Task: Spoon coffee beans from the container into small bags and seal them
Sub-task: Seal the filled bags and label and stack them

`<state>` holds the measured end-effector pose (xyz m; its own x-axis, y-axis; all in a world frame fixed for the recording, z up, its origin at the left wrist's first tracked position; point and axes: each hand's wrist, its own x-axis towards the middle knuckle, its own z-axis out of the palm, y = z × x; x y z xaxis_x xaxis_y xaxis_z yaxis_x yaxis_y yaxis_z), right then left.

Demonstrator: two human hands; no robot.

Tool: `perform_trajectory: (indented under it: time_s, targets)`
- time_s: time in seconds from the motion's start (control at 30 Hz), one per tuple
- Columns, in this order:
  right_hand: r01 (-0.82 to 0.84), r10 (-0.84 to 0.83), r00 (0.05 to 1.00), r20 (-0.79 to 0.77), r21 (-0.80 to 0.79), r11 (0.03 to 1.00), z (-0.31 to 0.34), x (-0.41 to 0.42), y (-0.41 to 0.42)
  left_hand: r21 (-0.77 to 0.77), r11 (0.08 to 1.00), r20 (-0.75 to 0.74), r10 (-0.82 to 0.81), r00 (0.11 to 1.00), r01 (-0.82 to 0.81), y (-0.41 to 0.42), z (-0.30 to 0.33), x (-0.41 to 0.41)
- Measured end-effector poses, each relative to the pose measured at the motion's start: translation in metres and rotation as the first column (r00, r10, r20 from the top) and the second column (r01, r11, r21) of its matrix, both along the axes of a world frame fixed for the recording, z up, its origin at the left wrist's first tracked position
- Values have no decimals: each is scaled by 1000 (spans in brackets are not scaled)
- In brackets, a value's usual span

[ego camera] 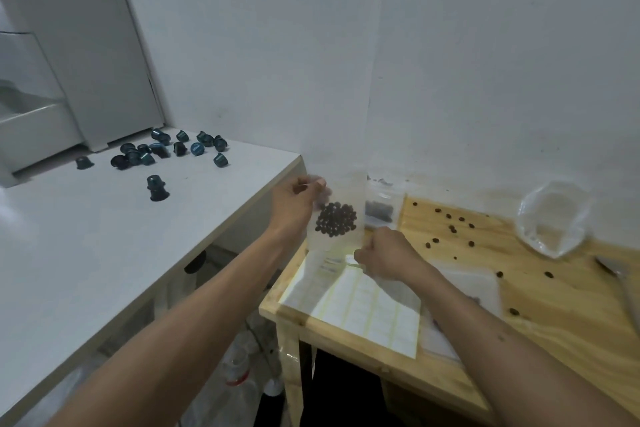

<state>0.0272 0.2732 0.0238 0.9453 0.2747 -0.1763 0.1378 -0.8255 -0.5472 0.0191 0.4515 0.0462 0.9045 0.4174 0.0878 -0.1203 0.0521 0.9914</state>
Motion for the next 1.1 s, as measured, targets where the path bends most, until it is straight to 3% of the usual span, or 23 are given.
perform_trajectory:
  time_s: [0.1,0.2,0.3,0.67,1.1]
  targets:
    - [12,-15,1000,15,197,980,10,6,-17,-8,1000,-13,-29,999,29,-6,2,3]
    - [83,-101,995,12,472,878,29,12,-33,5,997,-20,-77,997,77,-21,7,9]
    - [79,-145,987,68,582,809,53,21,-48,0,992,-12,-130,991,130,-44,15,16]
    - [85,-305,889,343,530,844,75,47,-104,-49,962,12,-268,963,268,-116,35,43]
    - [122,-381,830,407,534,837,72,59,-126,31,935,45,-356,934,354,-146,39,61]
